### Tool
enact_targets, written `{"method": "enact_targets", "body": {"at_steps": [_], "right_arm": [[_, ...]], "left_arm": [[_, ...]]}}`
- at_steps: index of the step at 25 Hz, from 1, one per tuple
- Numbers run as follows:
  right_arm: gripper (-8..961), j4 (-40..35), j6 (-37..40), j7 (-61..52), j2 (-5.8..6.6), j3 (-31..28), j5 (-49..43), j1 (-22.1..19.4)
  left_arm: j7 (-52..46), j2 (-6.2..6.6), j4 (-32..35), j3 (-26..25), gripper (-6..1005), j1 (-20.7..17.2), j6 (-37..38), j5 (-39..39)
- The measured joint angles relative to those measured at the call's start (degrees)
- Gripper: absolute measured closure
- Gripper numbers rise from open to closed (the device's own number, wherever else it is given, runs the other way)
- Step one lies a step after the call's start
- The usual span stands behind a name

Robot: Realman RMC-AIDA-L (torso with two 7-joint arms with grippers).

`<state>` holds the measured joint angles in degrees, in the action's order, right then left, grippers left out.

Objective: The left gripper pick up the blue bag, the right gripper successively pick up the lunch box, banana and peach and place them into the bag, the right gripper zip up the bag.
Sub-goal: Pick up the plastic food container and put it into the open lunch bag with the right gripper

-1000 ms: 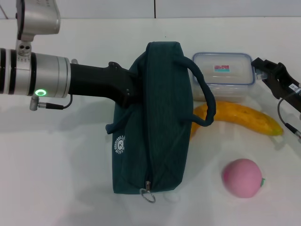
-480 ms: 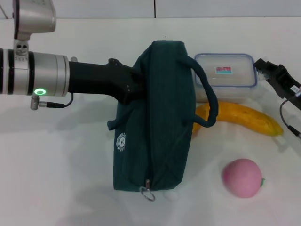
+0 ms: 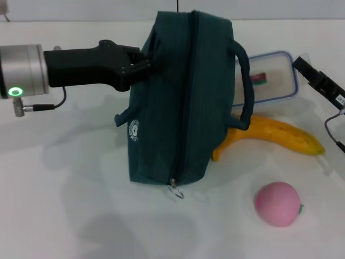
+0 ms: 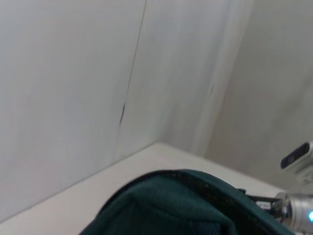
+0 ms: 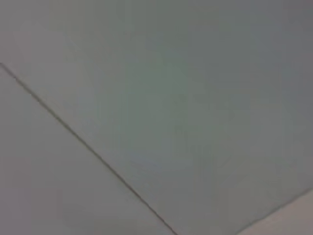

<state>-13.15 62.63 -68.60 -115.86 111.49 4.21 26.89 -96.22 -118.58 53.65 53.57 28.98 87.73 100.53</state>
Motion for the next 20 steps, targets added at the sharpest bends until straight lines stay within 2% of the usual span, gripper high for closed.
{"method": "enact_targets", "body": {"at_steps": [12, 20], "right_arm": [[844, 3.06, 11.06, 12.03, 0.51, -1.50, -0.19, -0.20], [854, 3.52, 13.75, 14.07, 0.85, -2.86, -0.31, -0.61]], "left_arm": [[0.01, 0.22, -0.46, -0.69, 883, 0.12, 1.16, 0.26], [-6.35, 3.15, 1.38, -0.76, 884, 1.80, 7.38, -0.24]]}}
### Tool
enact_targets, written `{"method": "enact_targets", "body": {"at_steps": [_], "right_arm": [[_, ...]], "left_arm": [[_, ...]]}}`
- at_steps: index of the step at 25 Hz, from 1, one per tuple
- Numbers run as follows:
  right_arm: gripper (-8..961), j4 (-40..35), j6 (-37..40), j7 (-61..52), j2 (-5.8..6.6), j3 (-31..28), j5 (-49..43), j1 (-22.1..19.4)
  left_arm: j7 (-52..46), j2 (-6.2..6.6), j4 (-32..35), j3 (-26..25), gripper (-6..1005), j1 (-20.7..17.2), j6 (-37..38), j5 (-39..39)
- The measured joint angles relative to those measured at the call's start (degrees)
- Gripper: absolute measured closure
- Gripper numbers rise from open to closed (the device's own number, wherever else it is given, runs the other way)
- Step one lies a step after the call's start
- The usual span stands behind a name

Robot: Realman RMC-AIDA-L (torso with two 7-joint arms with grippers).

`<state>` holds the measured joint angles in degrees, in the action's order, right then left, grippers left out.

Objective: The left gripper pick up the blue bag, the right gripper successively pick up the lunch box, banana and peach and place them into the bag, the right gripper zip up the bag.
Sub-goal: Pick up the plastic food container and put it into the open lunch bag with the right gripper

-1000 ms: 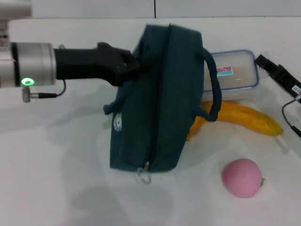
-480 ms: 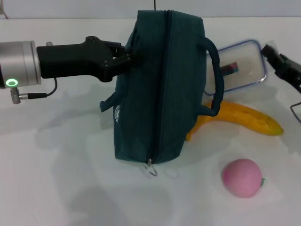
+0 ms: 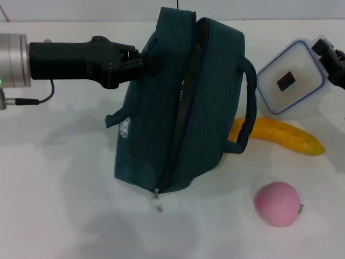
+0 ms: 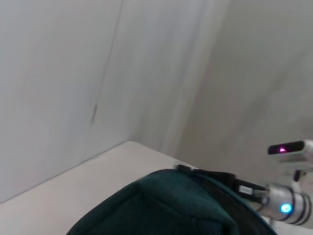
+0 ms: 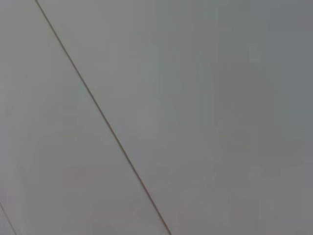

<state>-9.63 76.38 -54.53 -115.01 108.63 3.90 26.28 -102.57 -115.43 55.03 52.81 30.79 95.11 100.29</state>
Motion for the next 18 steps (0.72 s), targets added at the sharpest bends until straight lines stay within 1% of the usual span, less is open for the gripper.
{"method": "enact_targets", "body": {"at_steps": [2, 5, 7, 10, 13, 18], "right_arm": [[856, 0.01, 0.03, 0.10, 0.22, -0.11, 0.03, 0.00], [856, 0.01, 0.08, 0.12, 0.36, -0.17, 0.20, 0.24], [856, -0.10, 0.15, 0.14, 0.46, -0.17, 0.22, 0.58], [856, -0.60, 0.93, 0.19, 0.90, -0.51, 0.23, 1.08], [856, -0.91, 2.37, 0.10, 1.08, -2.60, -0.01, 1.88], [857, -2.26, 6.81, 0.04, 1.85, -4.07, -0.17, 4.48]], "left_arm": [[-1.21, 0.42, 0.25, 0.01, 884, 0.88, 0.81, 0.17], [-1.96, 0.51, -0.02, 0.01, 884, 1.89, 0.37, 1.61], [-2.17, 0.10, -0.66, -0.03, 884, 2.62, -0.97, 3.54], [-2.22, -0.91, -1.65, -0.05, 884, 3.69, -3.93, 6.79], [-2.08, -1.65, -1.92, 0.00, 884, 4.57, -5.49, 8.61], [-1.81, -1.96, -1.93, 0.00, 884, 5.18, -5.72, 8.72]]}}
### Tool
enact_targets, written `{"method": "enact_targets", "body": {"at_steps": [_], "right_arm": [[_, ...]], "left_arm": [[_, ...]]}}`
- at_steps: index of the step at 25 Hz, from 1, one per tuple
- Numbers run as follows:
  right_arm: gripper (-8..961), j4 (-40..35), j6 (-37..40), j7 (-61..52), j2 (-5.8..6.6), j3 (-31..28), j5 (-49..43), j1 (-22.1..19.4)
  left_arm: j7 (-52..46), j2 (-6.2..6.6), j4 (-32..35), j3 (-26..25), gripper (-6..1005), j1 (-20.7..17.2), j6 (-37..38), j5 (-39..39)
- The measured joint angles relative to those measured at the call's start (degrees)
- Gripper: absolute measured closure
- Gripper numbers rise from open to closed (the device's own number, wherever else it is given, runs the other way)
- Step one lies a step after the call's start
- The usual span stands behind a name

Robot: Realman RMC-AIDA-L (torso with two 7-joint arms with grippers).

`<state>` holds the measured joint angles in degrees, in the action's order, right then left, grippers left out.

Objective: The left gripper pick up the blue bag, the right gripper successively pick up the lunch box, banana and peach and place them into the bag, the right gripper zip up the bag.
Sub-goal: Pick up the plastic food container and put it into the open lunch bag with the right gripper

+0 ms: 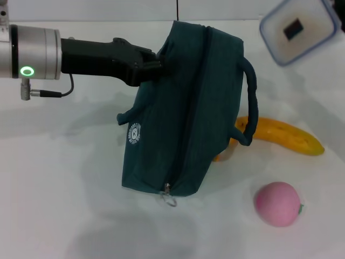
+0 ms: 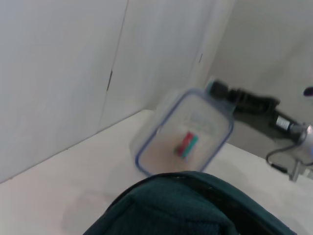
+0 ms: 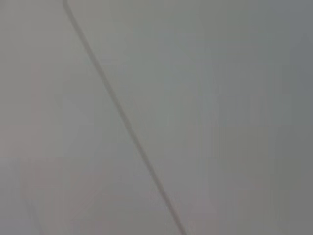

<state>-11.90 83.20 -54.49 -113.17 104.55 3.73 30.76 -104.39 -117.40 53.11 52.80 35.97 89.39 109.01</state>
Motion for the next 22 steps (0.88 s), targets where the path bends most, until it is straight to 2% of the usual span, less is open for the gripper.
{"method": "enact_targets", "body": {"at_steps": [6, 8, 17, 22], "right_arm": [[857, -5.86, 2.06, -0.49, 1.51, 0.15, -0.50, 3.99], [857, -7.57, 2.08, -0.85, 1.64, 0.15, -1.46, 5.35], [845, -8.83, 1.57, -4.78, 1.44, 0.05, -7.37, 12.00], [829, -8.37, 1.25, -5.16, 0.57, 0.02, -9.60, 11.71]], "left_arm": [[0.22, -0.08, -0.04, 0.24, 884, 0.21, -1.37, -0.01], [0.56, -0.11, -0.07, 0.27, 884, 0.22, -1.70, -0.01], [2.38, -0.04, -3.76, 0.39, 884, 2.10, -4.14, 0.02], [2.76, 0.13, -4.32, 0.20, 884, 2.39, -4.29, 0.05]]}}
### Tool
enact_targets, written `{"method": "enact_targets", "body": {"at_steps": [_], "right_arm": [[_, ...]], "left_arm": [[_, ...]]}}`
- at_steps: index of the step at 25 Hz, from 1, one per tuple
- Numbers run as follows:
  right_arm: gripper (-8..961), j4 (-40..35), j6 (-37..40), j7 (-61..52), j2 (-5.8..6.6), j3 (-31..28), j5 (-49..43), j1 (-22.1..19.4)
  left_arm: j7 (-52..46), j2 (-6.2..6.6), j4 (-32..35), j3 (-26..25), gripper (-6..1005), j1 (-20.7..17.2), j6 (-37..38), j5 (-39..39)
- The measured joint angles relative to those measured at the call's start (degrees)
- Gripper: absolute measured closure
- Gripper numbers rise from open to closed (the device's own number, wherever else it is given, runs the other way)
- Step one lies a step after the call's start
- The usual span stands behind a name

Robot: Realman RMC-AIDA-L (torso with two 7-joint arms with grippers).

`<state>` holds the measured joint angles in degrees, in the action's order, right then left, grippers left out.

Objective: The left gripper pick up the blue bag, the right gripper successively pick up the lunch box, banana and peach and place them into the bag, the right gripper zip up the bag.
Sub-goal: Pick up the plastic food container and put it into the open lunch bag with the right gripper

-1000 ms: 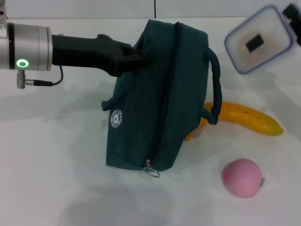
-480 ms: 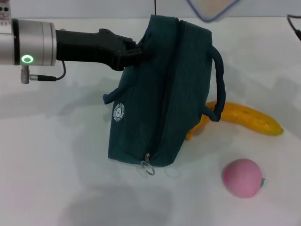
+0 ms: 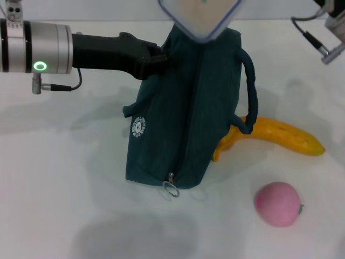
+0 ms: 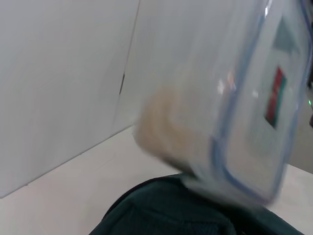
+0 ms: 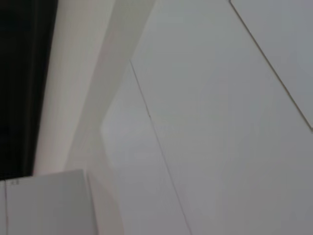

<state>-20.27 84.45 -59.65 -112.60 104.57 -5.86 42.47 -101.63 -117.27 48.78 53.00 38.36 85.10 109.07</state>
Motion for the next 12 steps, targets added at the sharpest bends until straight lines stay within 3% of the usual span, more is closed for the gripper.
{"method": "enact_targets", "body": {"at_steps": [7, 12], "right_arm": [[808, 0.32, -1.03, -0.29, -0.33, 0.07, -3.25, -4.20], [793, 0.31, -1.69, -2.47, 0.41, 0.06, -6.26, -6.45]], "left_arm": [[0.11, 0.11, 0.00, -0.18, 885, -0.28, -1.90, 0.06], [0.52, 0.11, -0.06, -0.19, 885, -0.54, -2.95, -0.02]]}}
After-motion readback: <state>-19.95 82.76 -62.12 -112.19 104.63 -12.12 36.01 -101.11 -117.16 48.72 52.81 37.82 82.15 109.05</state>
